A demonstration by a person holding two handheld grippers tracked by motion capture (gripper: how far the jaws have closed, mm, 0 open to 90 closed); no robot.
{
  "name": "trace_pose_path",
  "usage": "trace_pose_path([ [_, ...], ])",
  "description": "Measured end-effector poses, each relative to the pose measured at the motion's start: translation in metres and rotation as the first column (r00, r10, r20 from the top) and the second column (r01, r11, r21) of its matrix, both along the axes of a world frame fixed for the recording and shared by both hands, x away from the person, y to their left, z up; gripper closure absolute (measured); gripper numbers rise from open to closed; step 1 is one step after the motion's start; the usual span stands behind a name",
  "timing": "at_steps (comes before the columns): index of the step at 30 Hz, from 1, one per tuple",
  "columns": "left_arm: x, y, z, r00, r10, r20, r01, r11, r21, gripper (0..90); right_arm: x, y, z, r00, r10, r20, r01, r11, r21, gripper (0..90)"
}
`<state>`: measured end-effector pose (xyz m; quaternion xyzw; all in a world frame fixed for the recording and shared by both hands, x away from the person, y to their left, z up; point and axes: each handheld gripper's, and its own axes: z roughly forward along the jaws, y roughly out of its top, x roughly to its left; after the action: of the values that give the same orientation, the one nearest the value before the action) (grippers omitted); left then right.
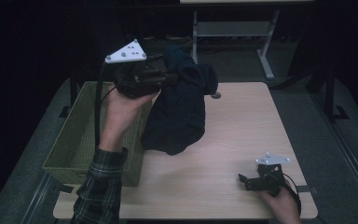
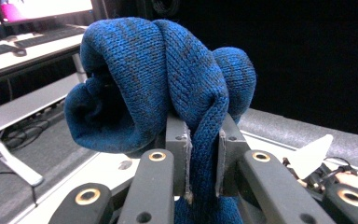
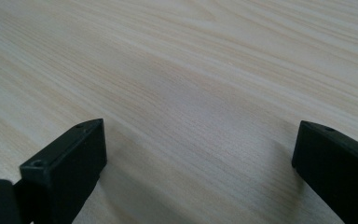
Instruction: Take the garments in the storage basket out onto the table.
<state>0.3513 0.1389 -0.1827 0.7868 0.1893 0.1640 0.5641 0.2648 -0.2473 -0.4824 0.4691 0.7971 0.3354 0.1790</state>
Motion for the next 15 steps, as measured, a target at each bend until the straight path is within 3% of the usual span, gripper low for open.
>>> trace_pose_path([
  [15,0.003,-0.036,-0.046,0.9944,-0.068,-0.082,0.068,0.9977,0.001,78.7,0.0,0.0,0.0,1.0,0.001,0.003,-0.001,1.0,-0.002,2.6],
])
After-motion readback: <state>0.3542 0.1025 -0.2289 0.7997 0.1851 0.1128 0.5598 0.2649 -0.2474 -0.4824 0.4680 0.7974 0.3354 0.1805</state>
